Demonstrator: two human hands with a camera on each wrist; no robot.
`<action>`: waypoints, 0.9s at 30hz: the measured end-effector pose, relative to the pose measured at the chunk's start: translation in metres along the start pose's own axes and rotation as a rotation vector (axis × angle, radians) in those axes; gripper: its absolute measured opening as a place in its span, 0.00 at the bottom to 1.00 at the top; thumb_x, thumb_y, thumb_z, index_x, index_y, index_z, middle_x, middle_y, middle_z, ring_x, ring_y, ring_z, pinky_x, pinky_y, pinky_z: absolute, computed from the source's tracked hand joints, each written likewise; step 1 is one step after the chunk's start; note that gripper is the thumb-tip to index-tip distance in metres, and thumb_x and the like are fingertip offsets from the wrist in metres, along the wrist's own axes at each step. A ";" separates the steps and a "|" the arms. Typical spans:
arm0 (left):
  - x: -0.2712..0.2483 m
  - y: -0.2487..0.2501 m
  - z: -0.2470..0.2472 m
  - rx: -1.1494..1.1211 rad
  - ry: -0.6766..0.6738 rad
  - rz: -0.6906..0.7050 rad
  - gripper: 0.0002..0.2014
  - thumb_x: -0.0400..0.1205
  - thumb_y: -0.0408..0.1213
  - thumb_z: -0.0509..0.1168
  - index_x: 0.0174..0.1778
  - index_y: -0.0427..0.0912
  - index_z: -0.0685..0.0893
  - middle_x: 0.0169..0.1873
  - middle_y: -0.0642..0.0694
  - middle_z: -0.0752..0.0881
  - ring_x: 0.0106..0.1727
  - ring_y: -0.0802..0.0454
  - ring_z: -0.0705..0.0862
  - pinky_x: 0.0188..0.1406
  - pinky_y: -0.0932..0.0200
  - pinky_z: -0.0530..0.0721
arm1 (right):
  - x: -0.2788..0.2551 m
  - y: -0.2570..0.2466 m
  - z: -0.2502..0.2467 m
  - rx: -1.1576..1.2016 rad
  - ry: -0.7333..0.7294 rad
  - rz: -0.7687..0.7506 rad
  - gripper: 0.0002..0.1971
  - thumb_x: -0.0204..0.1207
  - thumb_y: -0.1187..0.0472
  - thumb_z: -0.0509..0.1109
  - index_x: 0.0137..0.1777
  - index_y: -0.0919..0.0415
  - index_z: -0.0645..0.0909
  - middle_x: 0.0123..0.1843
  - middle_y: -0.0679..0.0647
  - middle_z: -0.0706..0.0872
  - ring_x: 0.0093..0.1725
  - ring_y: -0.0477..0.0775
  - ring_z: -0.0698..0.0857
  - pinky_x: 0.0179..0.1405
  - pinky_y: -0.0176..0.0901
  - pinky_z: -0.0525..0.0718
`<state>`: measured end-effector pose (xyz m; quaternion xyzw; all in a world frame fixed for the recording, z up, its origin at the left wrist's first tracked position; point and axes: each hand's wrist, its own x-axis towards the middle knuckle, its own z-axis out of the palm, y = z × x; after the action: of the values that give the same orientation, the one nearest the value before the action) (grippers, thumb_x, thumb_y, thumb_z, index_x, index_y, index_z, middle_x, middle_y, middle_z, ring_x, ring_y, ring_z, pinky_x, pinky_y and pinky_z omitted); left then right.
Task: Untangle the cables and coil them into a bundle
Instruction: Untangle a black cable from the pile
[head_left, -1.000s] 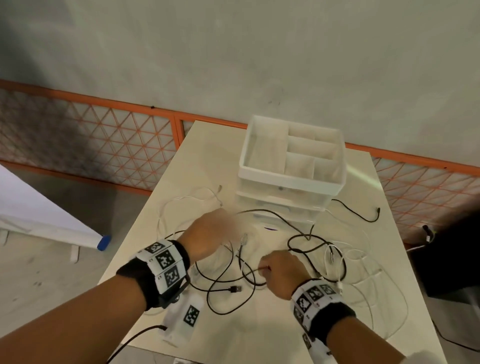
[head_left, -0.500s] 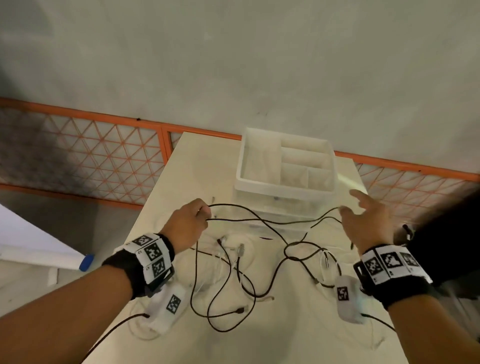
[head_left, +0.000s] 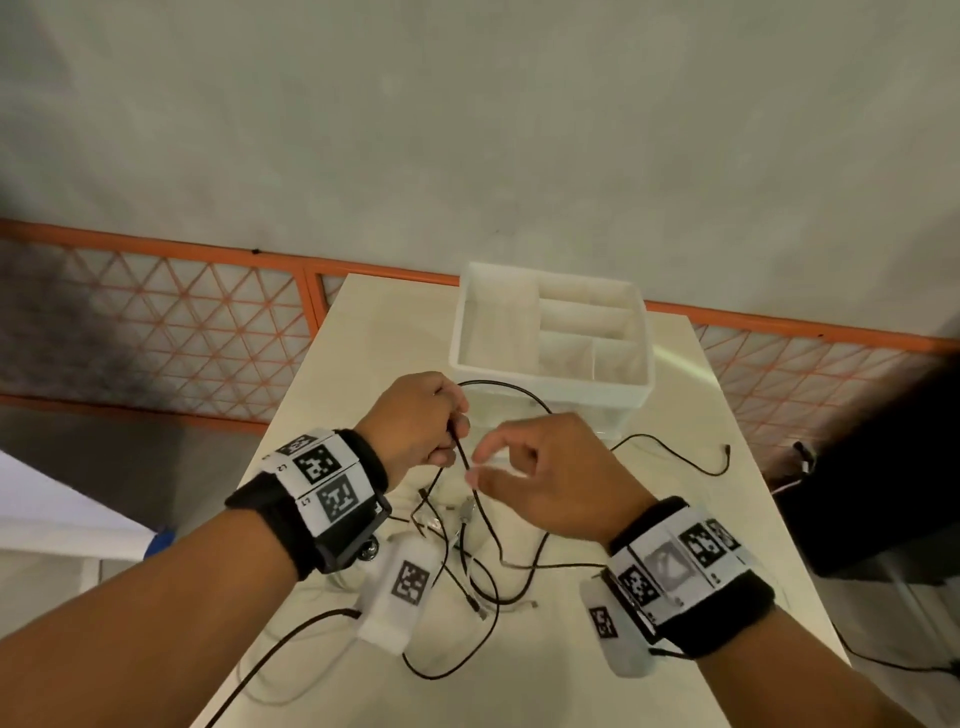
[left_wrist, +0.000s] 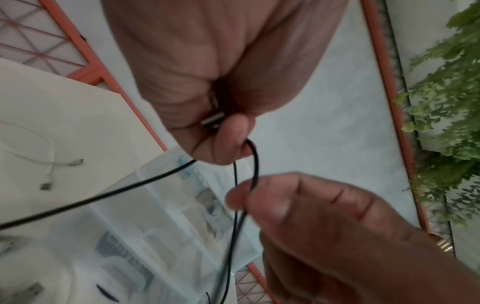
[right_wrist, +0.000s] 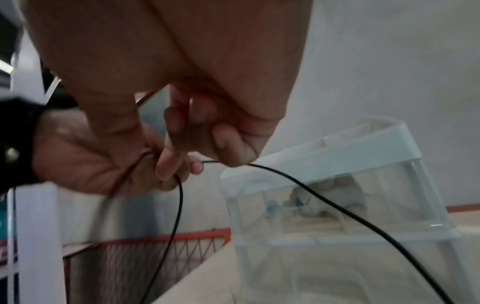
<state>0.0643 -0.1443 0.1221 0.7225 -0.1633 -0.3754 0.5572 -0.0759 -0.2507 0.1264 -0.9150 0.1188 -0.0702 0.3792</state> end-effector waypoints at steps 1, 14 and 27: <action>0.001 0.000 0.001 -0.013 0.006 0.005 0.12 0.87 0.27 0.51 0.45 0.34 0.79 0.28 0.39 0.81 0.21 0.51 0.71 0.16 0.62 0.75 | -0.001 0.005 0.004 -0.027 -0.010 0.012 0.06 0.78 0.53 0.75 0.44 0.53 0.91 0.17 0.42 0.71 0.19 0.45 0.69 0.27 0.30 0.67; 0.001 -0.010 0.017 -0.099 -0.118 0.182 0.11 0.90 0.31 0.54 0.47 0.33 0.79 0.34 0.37 0.85 0.25 0.49 0.79 0.34 0.49 0.90 | -0.002 0.030 -0.014 -0.040 0.118 0.091 0.06 0.81 0.54 0.74 0.43 0.49 0.90 0.17 0.42 0.76 0.17 0.43 0.74 0.25 0.32 0.69; 0.002 -0.072 0.003 0.265 -0.081 0.068 0.15 0.91 0.39 0.52 0.42 0.42 0.79 0.26 0.50 0.73 0.34 0.52 0.70 0.33 0.61 0.70 | 0.003 0.079 -0.137 0.179 0.873 0.255 0.09 0.81 0.48 0.70 0.51 0.50 0.88 0.40 0.47 0.90 0.23 0.43 0.86 0.37 0.48 0.85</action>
<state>0.0506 -0.1239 0.0541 0.7679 -0.2583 -0.3605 0.4622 -0.1160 -0.3985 0.1668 -0.7415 0.3724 -0.4115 0.3770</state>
